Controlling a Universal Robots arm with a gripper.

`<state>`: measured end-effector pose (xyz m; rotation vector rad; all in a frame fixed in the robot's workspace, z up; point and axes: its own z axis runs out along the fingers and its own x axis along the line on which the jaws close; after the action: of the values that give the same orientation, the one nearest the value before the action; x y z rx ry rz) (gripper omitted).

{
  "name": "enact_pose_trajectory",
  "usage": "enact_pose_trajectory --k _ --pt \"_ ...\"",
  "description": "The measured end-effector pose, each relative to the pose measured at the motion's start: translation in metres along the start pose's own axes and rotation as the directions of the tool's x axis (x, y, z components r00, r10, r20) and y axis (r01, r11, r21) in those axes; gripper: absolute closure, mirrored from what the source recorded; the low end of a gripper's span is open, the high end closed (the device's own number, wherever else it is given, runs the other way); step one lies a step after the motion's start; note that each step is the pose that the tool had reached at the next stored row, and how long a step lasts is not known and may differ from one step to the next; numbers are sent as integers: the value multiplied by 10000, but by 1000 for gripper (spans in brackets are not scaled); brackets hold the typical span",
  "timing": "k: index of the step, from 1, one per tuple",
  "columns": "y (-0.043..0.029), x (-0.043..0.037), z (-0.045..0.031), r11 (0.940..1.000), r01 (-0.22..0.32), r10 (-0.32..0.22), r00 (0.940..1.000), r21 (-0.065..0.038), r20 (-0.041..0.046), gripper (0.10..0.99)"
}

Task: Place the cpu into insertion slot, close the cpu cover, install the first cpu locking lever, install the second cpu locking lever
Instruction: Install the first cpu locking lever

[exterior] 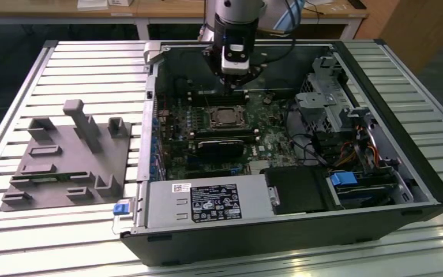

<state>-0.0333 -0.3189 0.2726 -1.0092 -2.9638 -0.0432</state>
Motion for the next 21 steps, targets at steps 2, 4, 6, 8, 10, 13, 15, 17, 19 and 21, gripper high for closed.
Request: enact_pose_trajectory --k 2,4,6,8,10,13,15,17,19,21 --pt "-1 0 0 9997 227 -227 9997 1 -2 980" --pt "-1 0 0 9990 452 -452 9990 5 -6 980" --pt "-1 1 0 9976 687 -687 9976 9 -11 980" --pt "-1 1 0 9960 891 -891 9960 12 -16 980" --pt "-1 1 0 9941 1085 -1084 9941 15 -21 980" --pt "-2 0 0 9901 1401 -1401 9901 18 -26 980" --pt "-2 0 0 9868 1622 -1622 9868 23 -32 980" --pt "-2 0 1 9824 1867 -1867 9824 27 -38 980" --pt "-2 0 2 9755 2202 -2202 9755 30 -47 980" --pt "-2 0 4 9665 2567 -2567 9665 35 -57 980"
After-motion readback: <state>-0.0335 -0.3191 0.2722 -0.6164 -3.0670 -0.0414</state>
